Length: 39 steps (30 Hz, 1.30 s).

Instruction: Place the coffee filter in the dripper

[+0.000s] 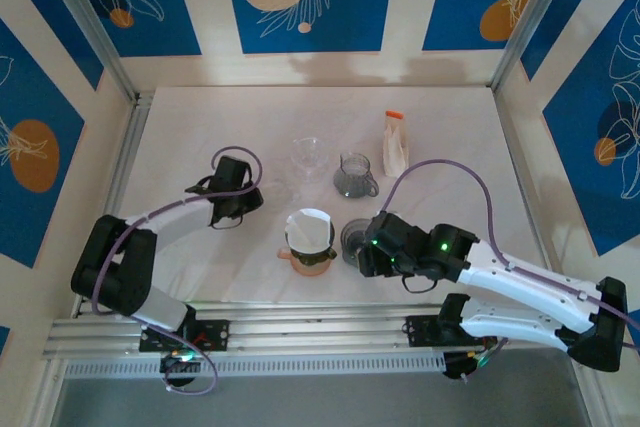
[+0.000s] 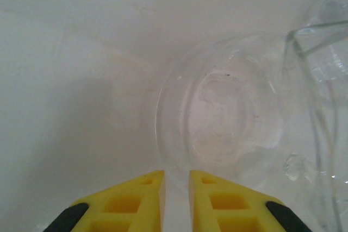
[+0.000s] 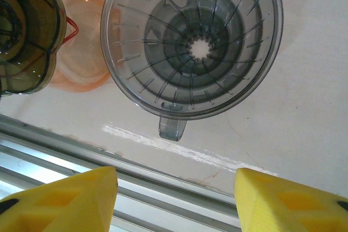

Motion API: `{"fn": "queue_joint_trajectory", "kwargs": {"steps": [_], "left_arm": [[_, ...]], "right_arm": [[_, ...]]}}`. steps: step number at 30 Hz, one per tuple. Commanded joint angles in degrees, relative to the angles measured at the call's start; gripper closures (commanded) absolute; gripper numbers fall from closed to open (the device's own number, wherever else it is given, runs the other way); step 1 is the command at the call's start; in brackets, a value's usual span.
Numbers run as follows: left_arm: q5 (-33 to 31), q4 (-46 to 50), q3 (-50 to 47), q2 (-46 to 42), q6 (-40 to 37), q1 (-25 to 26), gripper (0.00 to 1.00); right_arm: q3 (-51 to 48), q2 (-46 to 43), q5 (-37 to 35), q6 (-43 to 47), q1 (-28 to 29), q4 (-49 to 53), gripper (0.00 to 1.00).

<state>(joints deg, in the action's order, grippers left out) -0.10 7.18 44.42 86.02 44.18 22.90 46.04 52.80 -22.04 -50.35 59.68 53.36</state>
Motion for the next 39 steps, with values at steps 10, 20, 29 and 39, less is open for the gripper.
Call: {"fn": "queue_joint_trajectory", "kwargs": {"steps": [10,20,29,39], "left_arm": [[4.4,-7.0,3.0,3.5,-2.3,0.3,0.73],[6.2,-5.8,-7.2,-13.5,2.1,2.2,0.56],[6.0,1.4,-13.0,-27.8,3.3,6.5,0.49],[8.2,8.2,-19.0,-36.3,5.0,8.7,0.48]], "right_arm": [[-2.0,-1.1,1.0,-2.5,0.5,0.4,0.41],[-7.3,-2.0,10.2,0.8,3.0,-8.5,0.48],[-9.9,5.1,11.3,-1.0,4.4,-18.0,0.63],[-12.3,7.9,6.9,-4.6,-0.4,-20.2,0.67]]}}
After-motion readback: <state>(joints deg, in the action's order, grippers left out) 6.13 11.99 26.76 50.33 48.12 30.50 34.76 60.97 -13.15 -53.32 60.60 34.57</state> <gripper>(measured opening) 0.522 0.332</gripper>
